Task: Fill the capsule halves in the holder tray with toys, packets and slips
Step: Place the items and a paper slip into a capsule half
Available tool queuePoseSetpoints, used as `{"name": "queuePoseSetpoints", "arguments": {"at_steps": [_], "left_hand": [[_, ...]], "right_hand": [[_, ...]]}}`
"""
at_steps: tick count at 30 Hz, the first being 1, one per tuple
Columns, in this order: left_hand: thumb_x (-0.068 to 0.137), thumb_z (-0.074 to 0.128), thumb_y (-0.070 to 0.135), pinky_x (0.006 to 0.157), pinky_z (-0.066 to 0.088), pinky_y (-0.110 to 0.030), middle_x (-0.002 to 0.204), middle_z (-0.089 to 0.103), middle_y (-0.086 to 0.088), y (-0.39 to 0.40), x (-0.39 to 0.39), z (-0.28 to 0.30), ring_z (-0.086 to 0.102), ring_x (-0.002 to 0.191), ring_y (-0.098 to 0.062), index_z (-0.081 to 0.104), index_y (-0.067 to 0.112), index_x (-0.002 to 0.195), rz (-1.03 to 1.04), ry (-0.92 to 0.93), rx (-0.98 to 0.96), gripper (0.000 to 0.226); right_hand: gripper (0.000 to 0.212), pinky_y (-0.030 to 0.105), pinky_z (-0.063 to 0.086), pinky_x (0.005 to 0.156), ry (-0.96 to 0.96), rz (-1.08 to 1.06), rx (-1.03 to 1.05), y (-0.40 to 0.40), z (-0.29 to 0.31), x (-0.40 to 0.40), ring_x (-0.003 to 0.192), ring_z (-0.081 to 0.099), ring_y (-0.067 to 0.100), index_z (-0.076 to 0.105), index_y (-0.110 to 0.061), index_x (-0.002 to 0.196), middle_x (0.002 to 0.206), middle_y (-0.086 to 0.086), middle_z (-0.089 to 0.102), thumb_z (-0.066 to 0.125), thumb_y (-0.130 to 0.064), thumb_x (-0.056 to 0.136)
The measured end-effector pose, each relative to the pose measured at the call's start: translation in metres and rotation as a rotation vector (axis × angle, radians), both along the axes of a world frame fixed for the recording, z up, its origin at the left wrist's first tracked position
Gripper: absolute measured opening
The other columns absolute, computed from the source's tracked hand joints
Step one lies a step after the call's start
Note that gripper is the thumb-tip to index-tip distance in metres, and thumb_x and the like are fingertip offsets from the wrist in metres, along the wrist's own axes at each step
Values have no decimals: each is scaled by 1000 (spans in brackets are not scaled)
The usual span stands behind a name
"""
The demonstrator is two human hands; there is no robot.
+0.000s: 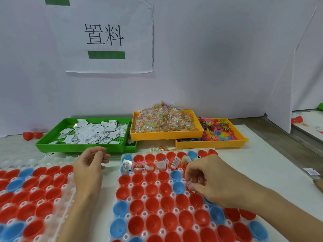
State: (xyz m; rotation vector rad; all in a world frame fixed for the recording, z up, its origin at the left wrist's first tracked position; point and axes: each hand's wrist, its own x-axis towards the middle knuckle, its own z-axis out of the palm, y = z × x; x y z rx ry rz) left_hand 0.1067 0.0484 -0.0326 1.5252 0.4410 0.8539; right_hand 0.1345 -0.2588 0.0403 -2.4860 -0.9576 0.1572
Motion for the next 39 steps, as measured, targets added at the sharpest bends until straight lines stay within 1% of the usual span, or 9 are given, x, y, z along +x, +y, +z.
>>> {"name": "queuePoseSetpoints", "arguments": {"at_steps": [9,16,21,26,28,30,32,35,39], "left_hand": [[96,50,1,64,46,-33,76,69,-3,-1,0,1,60,70,-17,68,20,85,-7,-3,-1,28],[96,50,2,65,46,-33,76,69,-4,-1,0,1,59,70,-17,68,20,85,-4,-3,2,27],[96,51,3,65,46,-33,76,69,-3,0,0,1,60,71,-17,68,20,85,-7,-4,0,27],[96,51,3,66,46,-34,77,69,-4,1,0,0,60,71,-17,68,20,86,-11,-3,3,27],[97,50,3,65,47,-34,78,69,-6,1,0,-1,60,72,-18,68,20,86,-14,-7,3,27],[97,49,2,65,48,-34,79,69,-8,0,1,-1,60,71,-20,68,18,87,-23,-8,0,27],[97,48,1,64,48,-34,78,68,-9,-3,3,-1,60,70,-23,68,15,87,-39,-7,-9,26],[98,48,0,62,48,-33,76,67,-8,-6,5,-4,60,65,-21,68,12,88,-67,-4,-19,26],[98,47,0,61,45,-36,75,67,-10,-8,7,-8,58,64,-23,69,11,88,-85,-13,-40,26]], "right_hand": [[24,24,54,66,-48,26,-89,5,3,-2,75,59,10,57,-39,89,79,-12,59,66,-16,91],[27,25,54,64,-74,26,-120,9,3,-2,76,61,12,53,-38,88,79,-10,60,65,-15,92],[18,26,55,68,-25,32,-83,3,9,-1,79,59,5,60,-35,92,83,-16,58,70,-20,90],[7,17,48,68,-40,13,-25,1,16,-1,94,52,-7,62,-39,94,88,-22,58,68,-37,90],[3,13,47,68,-65,-38,49,-4,24,9,91,56,-4,65,-39,92,87,-23,62,66,-36,92],[11,8,44,69,-129,-130,124,-14,30,32,86,59,-2,67,-38,92,87,-22,66,65,-28,94],[14,5,42,69,-198,-279,183,-30,33,66,83,62,2,73,-28,97,93,-15,71,63,-19,95],[17,21,45,79,-190,-512,157,-52,27,116,87,63,13,75,-12,104,102,3,74,61,-12,96],[15,28,48,83,-110,-561,-39,-58,5,158,92,60,15,75,-9,106,112,8,72,66,-11,94]]}}
